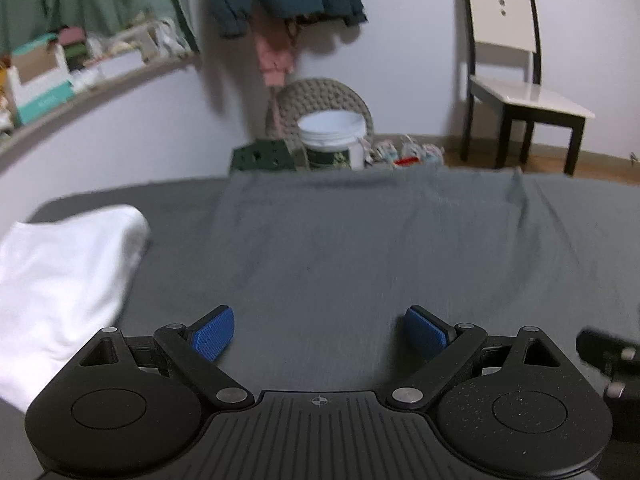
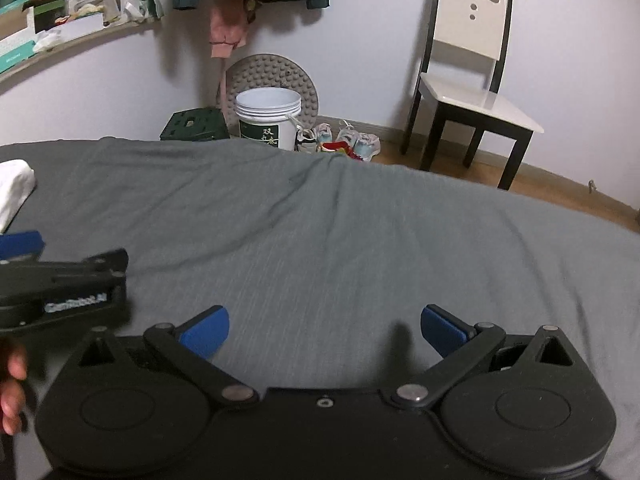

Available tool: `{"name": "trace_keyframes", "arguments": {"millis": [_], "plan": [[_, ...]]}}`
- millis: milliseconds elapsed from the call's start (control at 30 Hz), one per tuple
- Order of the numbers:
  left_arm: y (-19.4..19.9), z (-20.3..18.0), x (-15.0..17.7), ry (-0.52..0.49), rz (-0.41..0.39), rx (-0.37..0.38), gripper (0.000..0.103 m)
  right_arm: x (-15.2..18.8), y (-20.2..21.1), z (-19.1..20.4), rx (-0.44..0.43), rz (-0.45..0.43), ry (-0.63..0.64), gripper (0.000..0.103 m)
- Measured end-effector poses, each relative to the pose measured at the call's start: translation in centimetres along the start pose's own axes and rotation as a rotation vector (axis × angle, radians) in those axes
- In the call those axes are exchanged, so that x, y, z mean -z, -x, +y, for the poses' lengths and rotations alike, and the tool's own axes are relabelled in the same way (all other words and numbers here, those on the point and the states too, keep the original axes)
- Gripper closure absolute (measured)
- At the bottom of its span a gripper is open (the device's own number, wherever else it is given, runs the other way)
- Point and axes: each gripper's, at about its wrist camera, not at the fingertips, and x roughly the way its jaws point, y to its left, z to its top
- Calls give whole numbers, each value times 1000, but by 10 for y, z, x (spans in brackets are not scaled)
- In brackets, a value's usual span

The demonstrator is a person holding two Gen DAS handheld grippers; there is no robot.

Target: Fold clothes

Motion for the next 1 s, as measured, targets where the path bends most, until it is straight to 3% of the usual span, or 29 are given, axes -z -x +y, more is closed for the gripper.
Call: {"name": "trace_keyframes", "arguments": {"millis": [33, 133, 333, 1000], "plan": [[1, 1, 5, 4, -34, -8, 0, 2, -5, 0, 1, 9, -7, 0], [-3, 6, 12, 22, -67, -14, 0, 10, -13, 0, -7, -5, -33, 0], [-12, 22, 18, 125, -32, 43, 0, 25, -7, -2, -22, -118, -58, 0], [-19, 26, 18, 151, -23, 62, 0, 19, -10, -2, -10, -126, -84, 0]]}}
